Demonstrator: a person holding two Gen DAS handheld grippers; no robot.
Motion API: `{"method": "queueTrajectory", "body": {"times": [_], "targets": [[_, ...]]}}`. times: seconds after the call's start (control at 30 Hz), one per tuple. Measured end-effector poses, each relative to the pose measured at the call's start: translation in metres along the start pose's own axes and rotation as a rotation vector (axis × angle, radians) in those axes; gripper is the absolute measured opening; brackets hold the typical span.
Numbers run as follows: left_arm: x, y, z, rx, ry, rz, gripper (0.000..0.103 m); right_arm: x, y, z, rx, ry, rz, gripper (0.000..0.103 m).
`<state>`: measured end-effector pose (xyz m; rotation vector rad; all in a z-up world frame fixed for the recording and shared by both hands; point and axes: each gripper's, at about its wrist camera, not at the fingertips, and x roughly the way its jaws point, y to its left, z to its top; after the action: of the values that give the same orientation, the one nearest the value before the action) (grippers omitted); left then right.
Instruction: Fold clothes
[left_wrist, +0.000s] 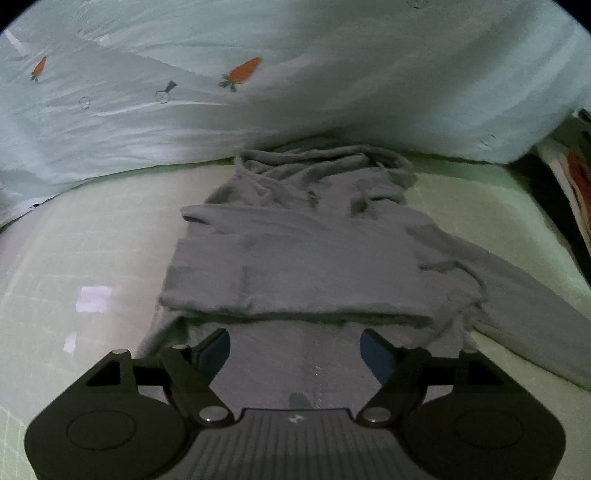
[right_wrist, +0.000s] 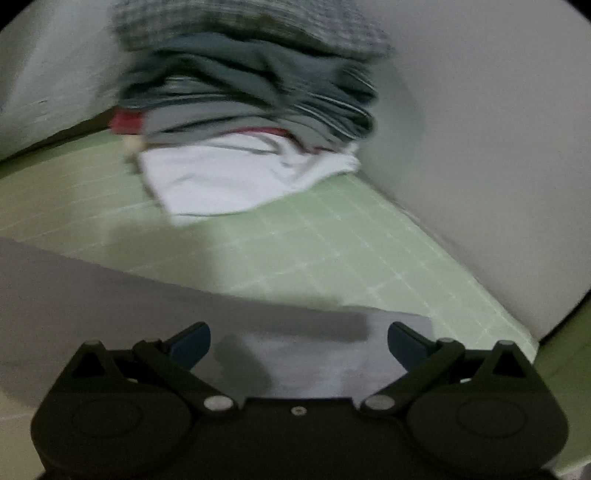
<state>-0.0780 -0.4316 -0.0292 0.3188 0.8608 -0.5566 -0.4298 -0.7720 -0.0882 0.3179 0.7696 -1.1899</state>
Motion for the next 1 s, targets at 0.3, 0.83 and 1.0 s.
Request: {"method": "queueTrajectory", "body": {"times": [0.3,0.83,1.0], "targets": [[-0.012,-0.024,-0.005,0.013,0.013,0.026,0.082,0.020,-0.033,-0.010,0.137,0.017,0.042,0.103],[-0.018,-0.023,-0.018,-0.015,0.021,0.020,0.083,-0.008,-0.013,-0.021,0.104,-0.015,0.124,0.029],[-0.021,-0.009,-0.023,-0.035,0.014,0.016,0.083,-0.018,-0.001,-0.024,0.154,0.011,0.145,0.011]]}}
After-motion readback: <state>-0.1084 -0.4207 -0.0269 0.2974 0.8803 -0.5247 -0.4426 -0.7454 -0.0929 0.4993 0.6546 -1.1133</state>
